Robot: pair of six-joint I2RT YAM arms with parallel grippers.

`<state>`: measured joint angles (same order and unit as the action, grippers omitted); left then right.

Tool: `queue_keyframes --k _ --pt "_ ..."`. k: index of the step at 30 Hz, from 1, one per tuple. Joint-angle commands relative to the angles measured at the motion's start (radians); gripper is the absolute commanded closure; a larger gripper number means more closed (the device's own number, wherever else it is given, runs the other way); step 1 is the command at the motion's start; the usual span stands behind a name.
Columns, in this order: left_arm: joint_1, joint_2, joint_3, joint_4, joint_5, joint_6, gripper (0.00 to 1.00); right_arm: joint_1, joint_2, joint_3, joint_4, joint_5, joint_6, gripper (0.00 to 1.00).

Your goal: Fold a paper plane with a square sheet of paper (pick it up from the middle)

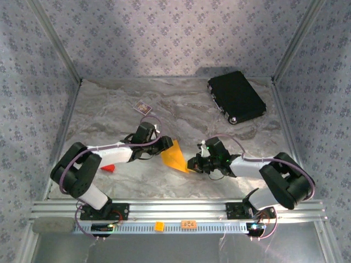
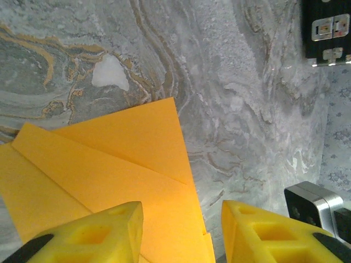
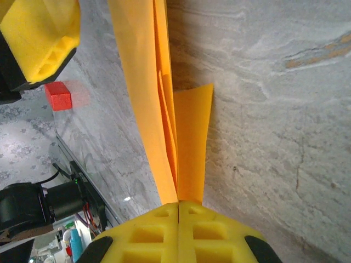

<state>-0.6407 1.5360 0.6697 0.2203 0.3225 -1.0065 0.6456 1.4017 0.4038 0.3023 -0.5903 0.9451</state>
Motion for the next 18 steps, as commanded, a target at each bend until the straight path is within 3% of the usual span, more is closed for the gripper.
queue_keyframes --k 1,10,18 --pt "0.004 -0.072 -0.015 -0.053 -0.046 0.035 0.57 -0.005 -0.064 0.016 -0.114 0.041 -0.066 0.98" --pt "0.004 -0.213 -0.05 -0.141 -0.163 0.065 0.54 0.001 -0.238 0.144 -0.479 0.228 -0.275 0.99" --pt "0.006 -0.25 -0.067 -0.158 -0.185 0.066 0.54 0.016 -0.329 0.211 -0.628 0.416 -0.367 0.98"
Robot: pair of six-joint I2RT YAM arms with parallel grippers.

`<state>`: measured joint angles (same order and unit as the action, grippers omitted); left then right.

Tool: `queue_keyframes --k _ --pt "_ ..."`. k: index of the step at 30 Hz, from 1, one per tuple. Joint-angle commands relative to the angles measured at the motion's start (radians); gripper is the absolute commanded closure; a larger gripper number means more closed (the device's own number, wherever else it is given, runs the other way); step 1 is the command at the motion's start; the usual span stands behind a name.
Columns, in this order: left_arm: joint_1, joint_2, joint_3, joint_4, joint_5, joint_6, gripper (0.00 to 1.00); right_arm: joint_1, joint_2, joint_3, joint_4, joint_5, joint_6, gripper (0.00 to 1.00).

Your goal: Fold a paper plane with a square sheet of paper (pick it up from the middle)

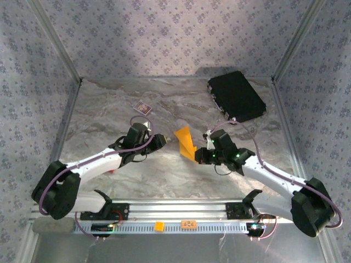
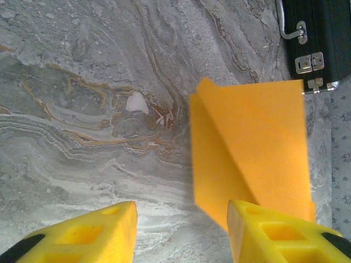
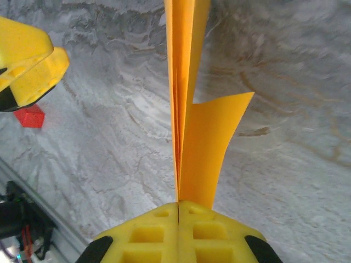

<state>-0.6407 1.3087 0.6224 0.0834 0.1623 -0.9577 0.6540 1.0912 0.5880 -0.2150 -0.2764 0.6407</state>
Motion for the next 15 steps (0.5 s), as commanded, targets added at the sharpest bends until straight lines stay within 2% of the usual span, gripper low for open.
queue_keyframes --k 1,8,15 --pt "0.004 -0.026 -0.024 -0.018 -0.027 0.014 0.54 0.008 -0.023 0.024 -0.111 0.112 -0.061 0.98" --pt "0.006 -0.066 -0.04 -0.049 -0.052 0.02 0.54 0.024 -0.076 0.083 -0.192 0.251 -0.097 0.99" --pt "0.013 -0.105 -0.039 -0.069 -0.06 0.023 0.54 0.032 -0.117 0.123 -0.249 0.333 -0.114 0.99"
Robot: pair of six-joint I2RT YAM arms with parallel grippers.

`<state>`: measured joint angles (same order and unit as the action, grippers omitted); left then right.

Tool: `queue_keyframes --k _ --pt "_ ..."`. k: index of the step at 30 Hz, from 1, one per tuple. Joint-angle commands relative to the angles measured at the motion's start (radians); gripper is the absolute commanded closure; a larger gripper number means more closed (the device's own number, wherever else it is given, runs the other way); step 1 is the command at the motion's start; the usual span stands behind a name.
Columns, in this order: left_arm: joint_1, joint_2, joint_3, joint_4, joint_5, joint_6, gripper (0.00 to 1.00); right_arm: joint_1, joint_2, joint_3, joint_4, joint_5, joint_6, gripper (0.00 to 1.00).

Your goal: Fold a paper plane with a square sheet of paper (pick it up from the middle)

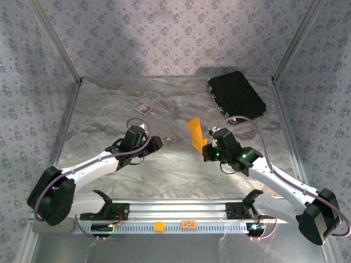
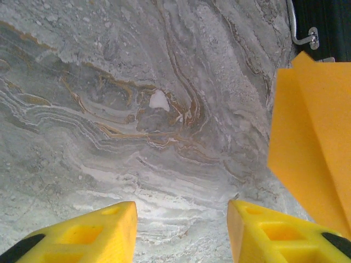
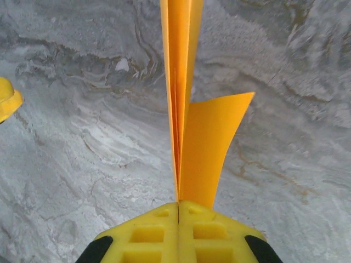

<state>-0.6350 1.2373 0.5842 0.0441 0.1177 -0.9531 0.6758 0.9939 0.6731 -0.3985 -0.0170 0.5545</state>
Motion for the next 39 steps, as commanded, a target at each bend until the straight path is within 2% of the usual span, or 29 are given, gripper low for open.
queue_keyframes --k 1,9,15,19,22,29,35,39 --pt "0.006 -0.047 -0.006 -0.033 -0.018 0.016 0.54 0.017 -0.023 0.049 -0.073 0.083 -0.038 0.99" --pt "0.03 -0.157 -0.058 -0.086 -0.04 0.013 0.52 0.12 0.048 0.167 -0.211 0.315 -0.126 0.99" --pt "0.069 -0.211 -0.076 -0.116 -0.039 0.014 0.49 0.231 0.178 0.268 -0.326 0.559 -0.16 0.99" --pt "0.077 -0.221 -0.087 -0.125 -0.039 0.011 0.49 0.272 0.263 0.313 -0.379 0.663 -0.134 0.99" --pt "0.082 -0.225 -0.102 -0.111 -0.039 0.003 0.49 0.29 0.304 0.33 -0.4 0.695 -0.116 0.99" --pt "0.089 -0.22 -0.104 -0.099 -0.023 -0.001 0.48 0.294 0.348 0.326 -0.406 0.677 -0.031 0.99" --pt "0.089 -0.238 -0.107 -0.077 0.034 -0.037 0.48 0.32 0.426 0.45 -0.625 0.666 0.179 0.99" --pt "0.091 -0.264 -0.097 -0.135 0.042 -0.024 0.47 0.356 0.478 0.51 -0.69 0.659 0.229 1.0"
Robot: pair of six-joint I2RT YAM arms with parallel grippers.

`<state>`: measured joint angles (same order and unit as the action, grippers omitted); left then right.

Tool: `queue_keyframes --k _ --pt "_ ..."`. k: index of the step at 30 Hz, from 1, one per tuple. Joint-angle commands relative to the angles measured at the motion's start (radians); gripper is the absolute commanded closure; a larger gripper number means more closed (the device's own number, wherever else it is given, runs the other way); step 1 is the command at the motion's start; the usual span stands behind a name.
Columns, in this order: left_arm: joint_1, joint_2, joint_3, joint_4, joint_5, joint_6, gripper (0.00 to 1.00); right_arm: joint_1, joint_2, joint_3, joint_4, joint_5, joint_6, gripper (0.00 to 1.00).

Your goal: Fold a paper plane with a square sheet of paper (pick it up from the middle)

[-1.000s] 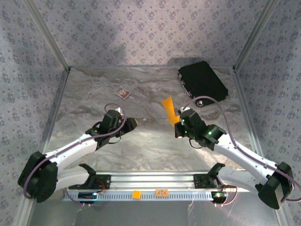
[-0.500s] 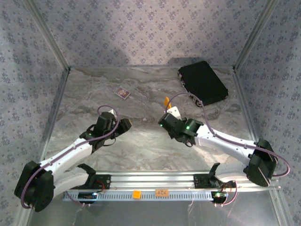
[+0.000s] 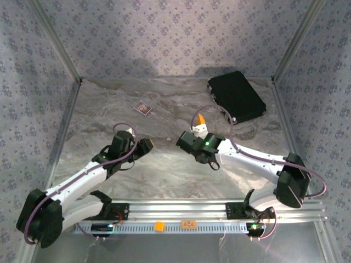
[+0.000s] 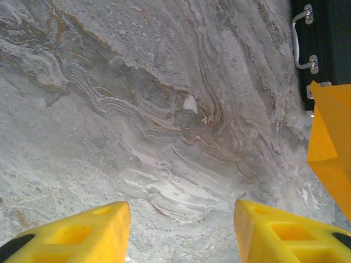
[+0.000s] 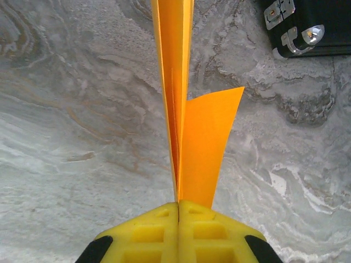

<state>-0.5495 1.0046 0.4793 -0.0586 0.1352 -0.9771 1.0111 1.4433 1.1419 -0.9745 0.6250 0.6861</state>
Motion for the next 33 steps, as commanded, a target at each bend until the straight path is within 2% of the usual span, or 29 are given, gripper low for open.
queue_keyframes --k 1,8,16,24,31,33 --pt "0.007 -0.035 0.013 -0.047 0.023 0.007 0.47 0.025 0.044 0.077 -0.117 0.013 0.093 1.0" --pt "0.018 -0.025 0.025 -0.04 0.043 0.004 0.47 0.03 0.088 0.128 -0.158 0.022 0.085 1.0" --pt "0.025 -0.039 0.024 -0.056 0.035 0.018 0.47 0.025 0.071 0.074 -0.142 0.093 0.073 1.0" --pt "0.04 -0.088 0.045 -0.145 -0.035 0.021 0.47 0.022 0.175 0.043 -0.1 0.136 0.014 0.99" --pt "0.078 -0.219 0.041 -0.268 -0.124 0.025 0.47 0.054 0.301 0.012 0.025 0.06 -0.092 0.98" --pt "0.089 -0.25 0.04 -0.29 -0.13 0.027 0.47 0.066 0.329 0.011 0.085 -0.008 -0.125 0.97"
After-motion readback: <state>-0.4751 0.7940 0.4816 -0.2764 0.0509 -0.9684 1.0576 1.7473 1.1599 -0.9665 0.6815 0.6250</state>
